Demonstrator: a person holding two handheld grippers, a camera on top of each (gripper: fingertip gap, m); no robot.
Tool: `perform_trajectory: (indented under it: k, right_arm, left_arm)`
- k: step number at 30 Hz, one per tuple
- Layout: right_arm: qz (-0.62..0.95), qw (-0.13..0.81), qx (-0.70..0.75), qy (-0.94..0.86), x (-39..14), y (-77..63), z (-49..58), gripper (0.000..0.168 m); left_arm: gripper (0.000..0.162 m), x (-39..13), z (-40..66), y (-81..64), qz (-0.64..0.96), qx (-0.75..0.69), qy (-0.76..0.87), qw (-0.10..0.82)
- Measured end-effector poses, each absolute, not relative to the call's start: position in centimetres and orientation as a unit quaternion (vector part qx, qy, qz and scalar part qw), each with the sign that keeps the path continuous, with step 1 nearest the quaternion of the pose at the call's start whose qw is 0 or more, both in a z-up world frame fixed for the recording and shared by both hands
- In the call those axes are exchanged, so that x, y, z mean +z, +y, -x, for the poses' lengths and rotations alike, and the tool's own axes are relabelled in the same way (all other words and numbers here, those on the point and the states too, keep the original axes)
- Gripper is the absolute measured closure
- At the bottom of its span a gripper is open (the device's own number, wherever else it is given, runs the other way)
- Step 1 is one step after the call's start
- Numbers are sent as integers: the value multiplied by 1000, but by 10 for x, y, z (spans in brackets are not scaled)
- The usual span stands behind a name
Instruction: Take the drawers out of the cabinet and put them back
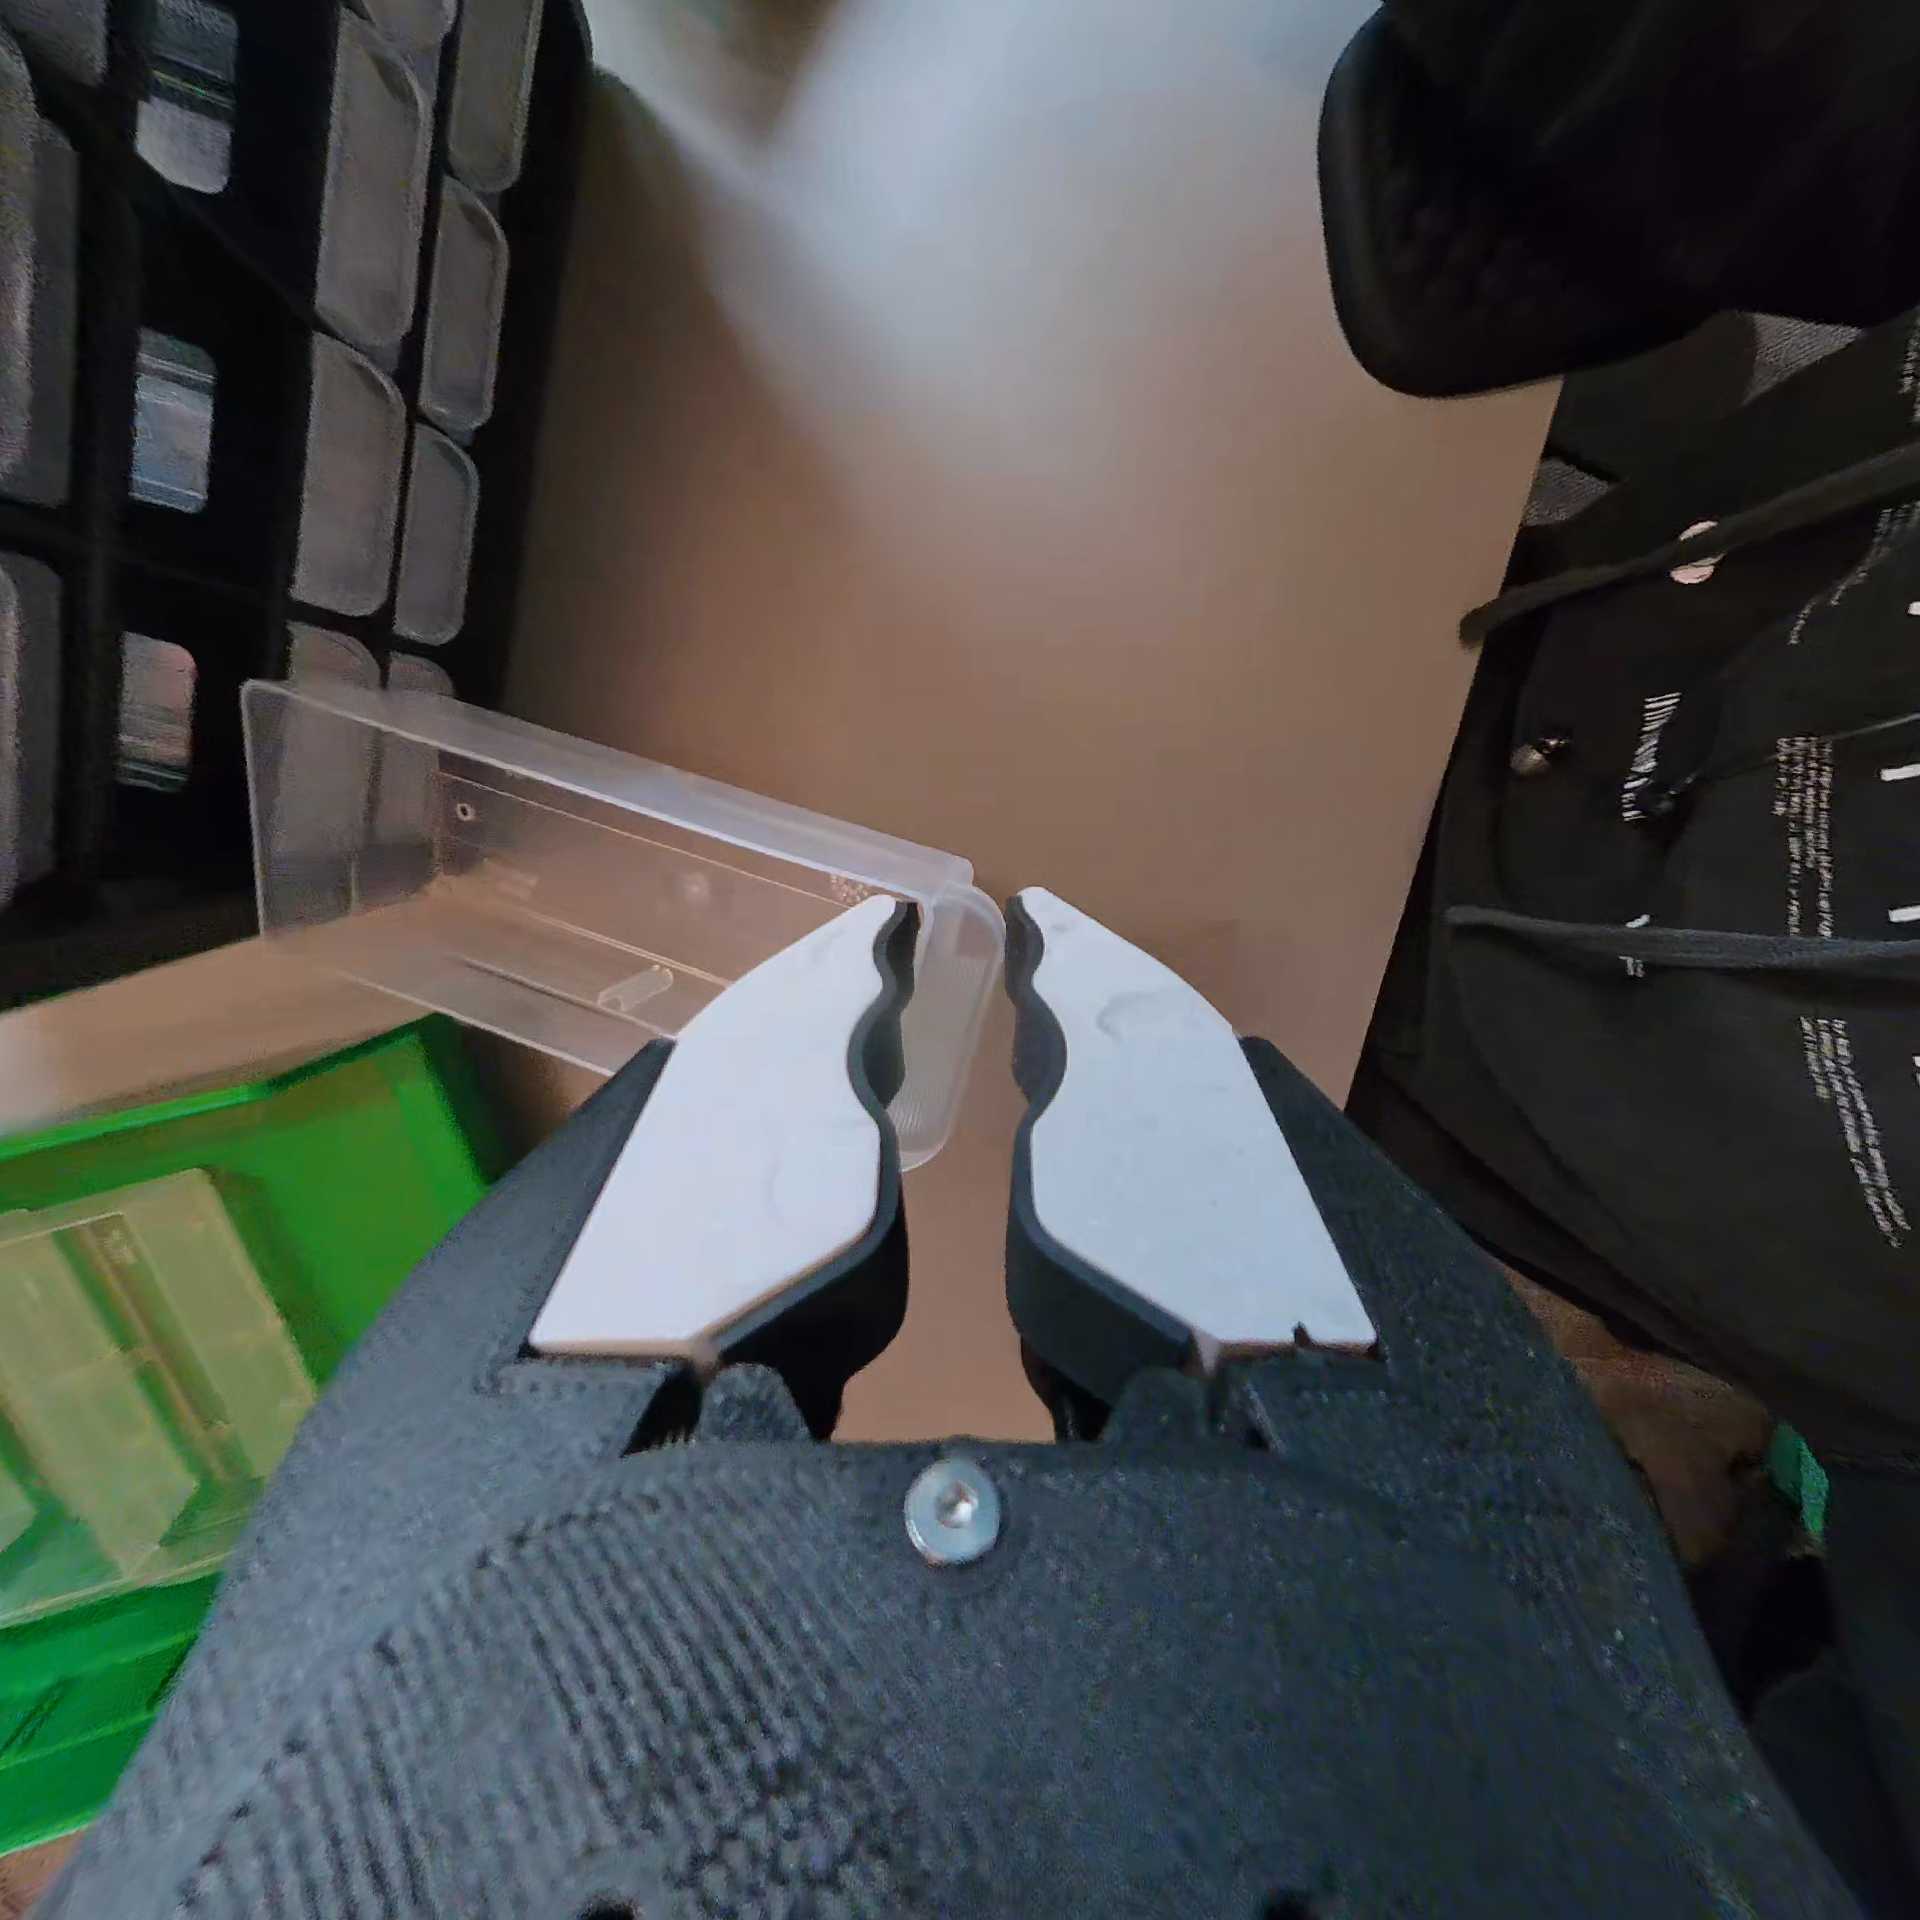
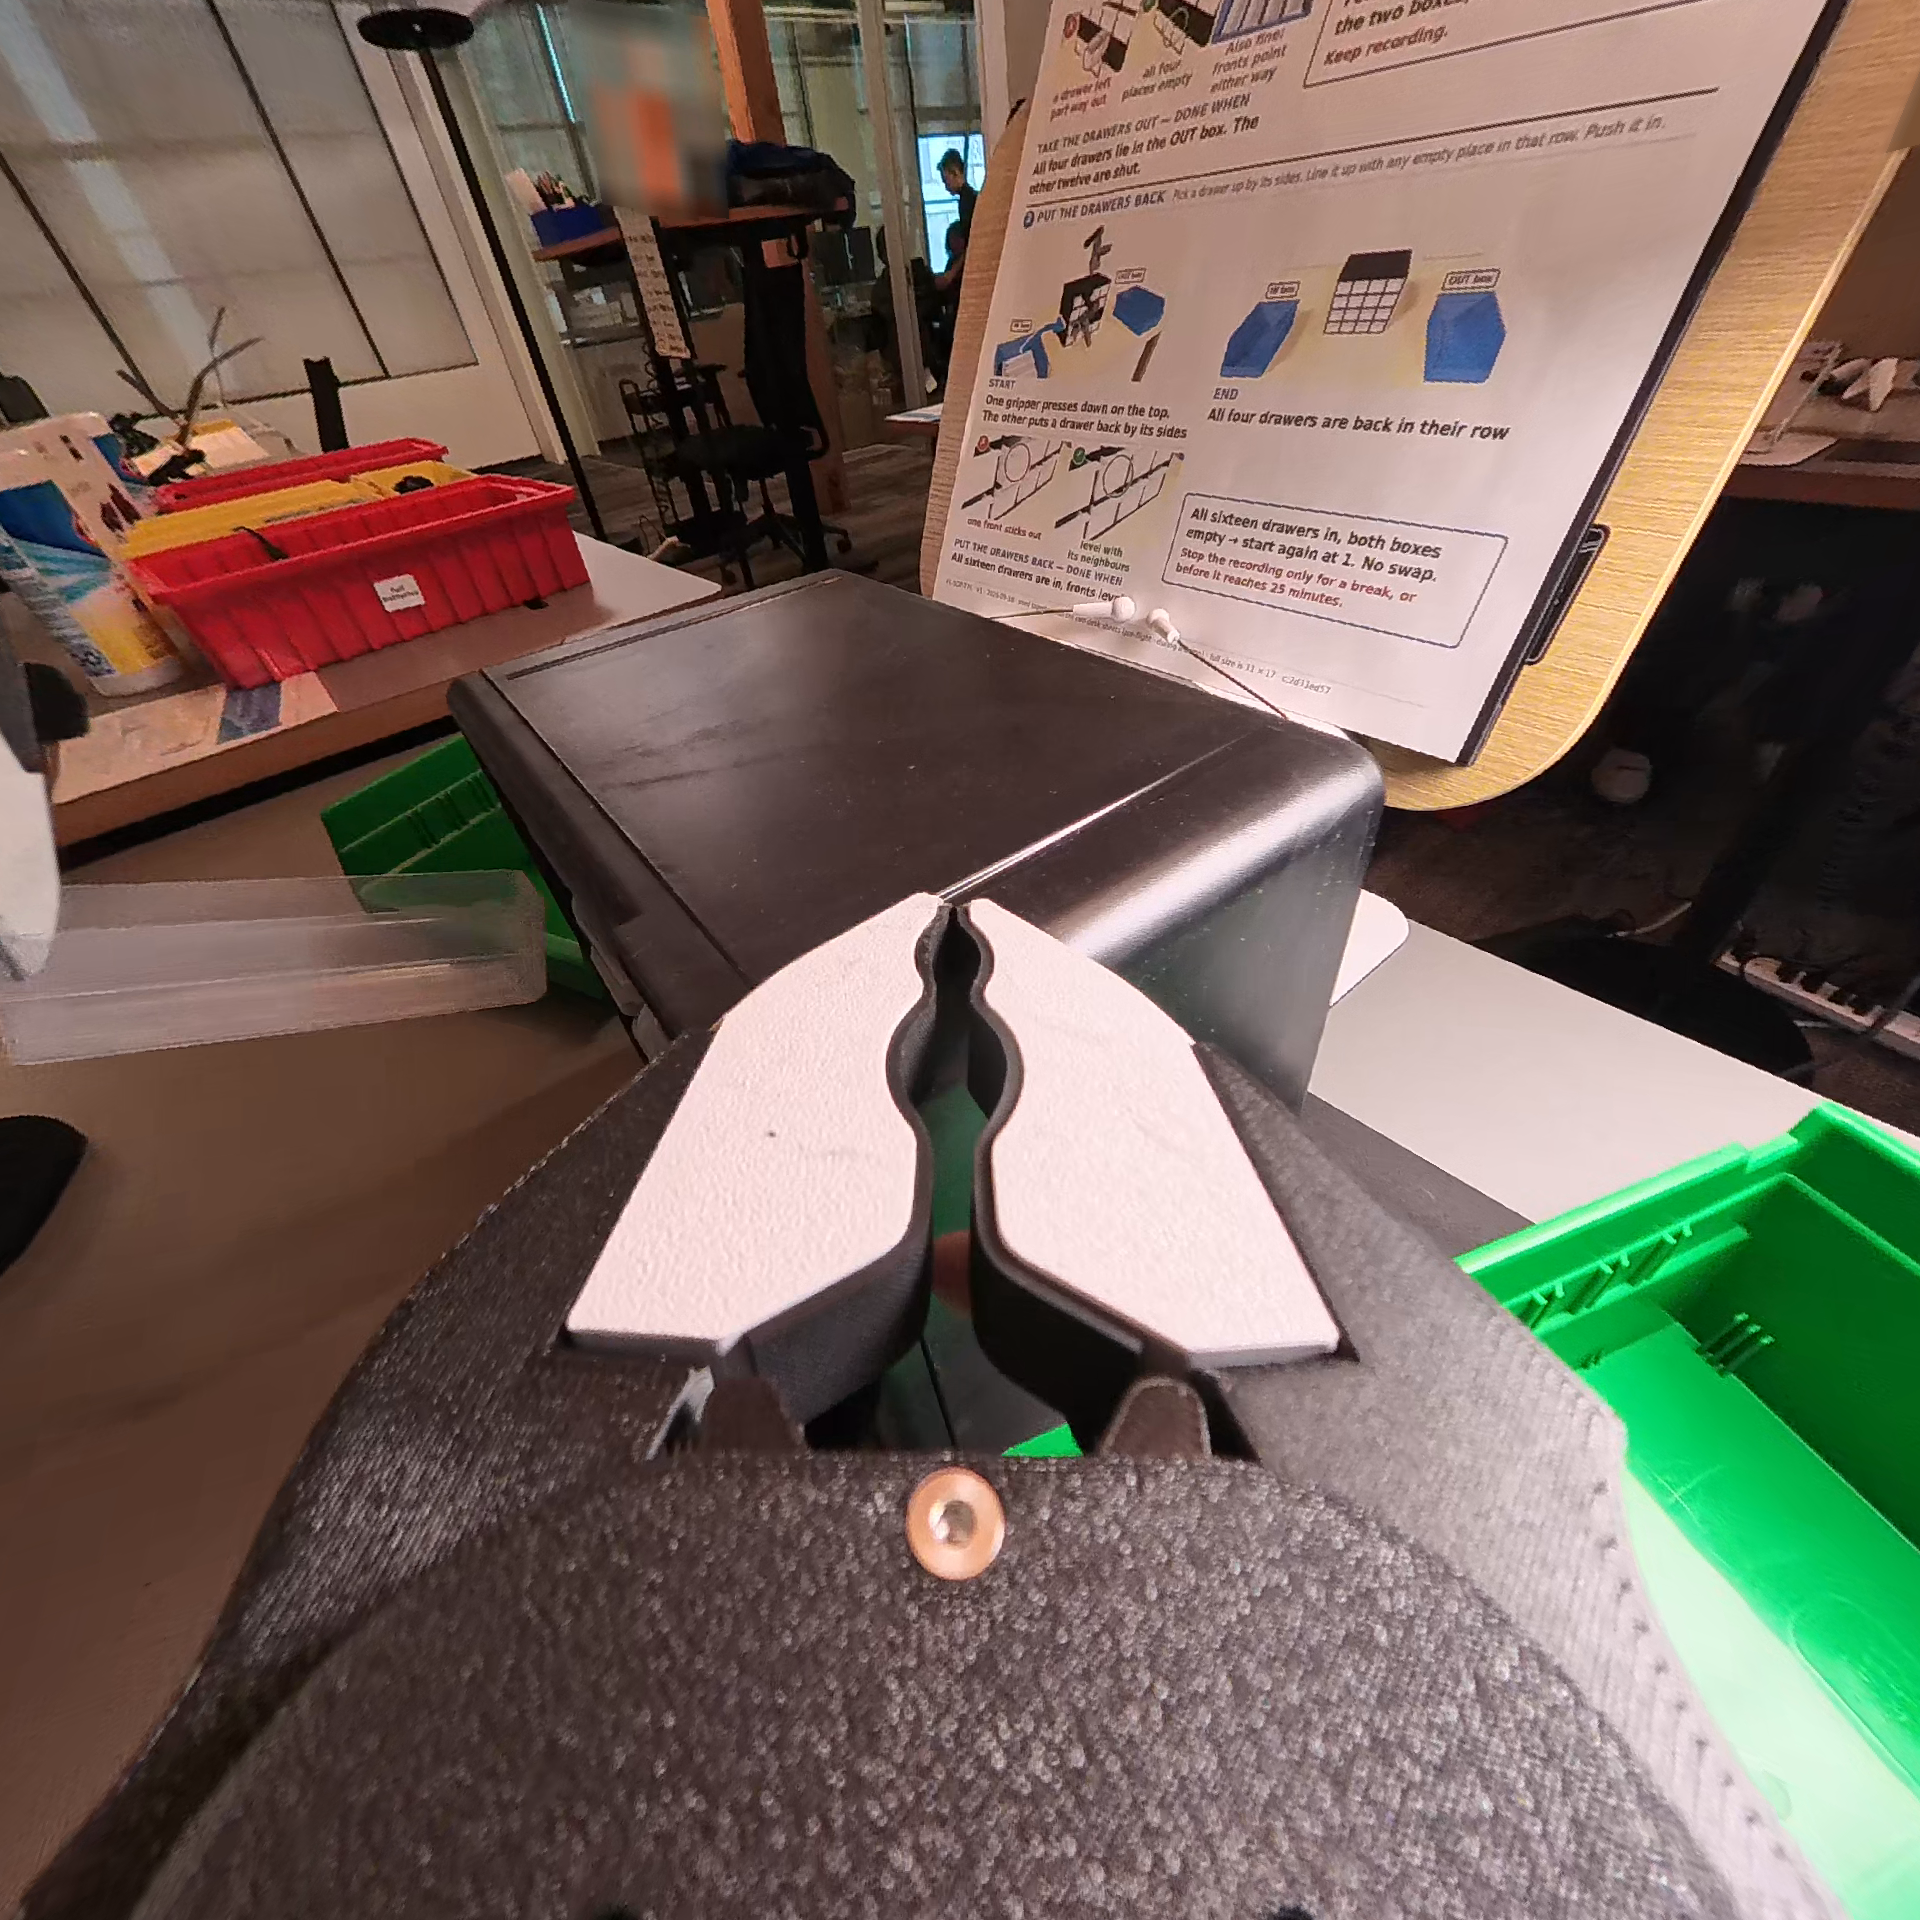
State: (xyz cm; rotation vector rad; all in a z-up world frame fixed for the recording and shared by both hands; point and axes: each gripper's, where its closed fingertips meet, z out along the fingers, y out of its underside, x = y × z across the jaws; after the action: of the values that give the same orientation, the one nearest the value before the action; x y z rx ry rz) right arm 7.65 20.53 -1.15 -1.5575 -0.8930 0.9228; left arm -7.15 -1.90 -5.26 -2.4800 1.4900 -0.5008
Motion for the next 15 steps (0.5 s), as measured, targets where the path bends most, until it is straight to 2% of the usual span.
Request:
perform_trajectory:
  k: [15]
  right_arm:
    - [651,531,387,-379,-11,205,-76,168]
  left_arm:
    - [144,-49,37,14,841,-104,524,92]
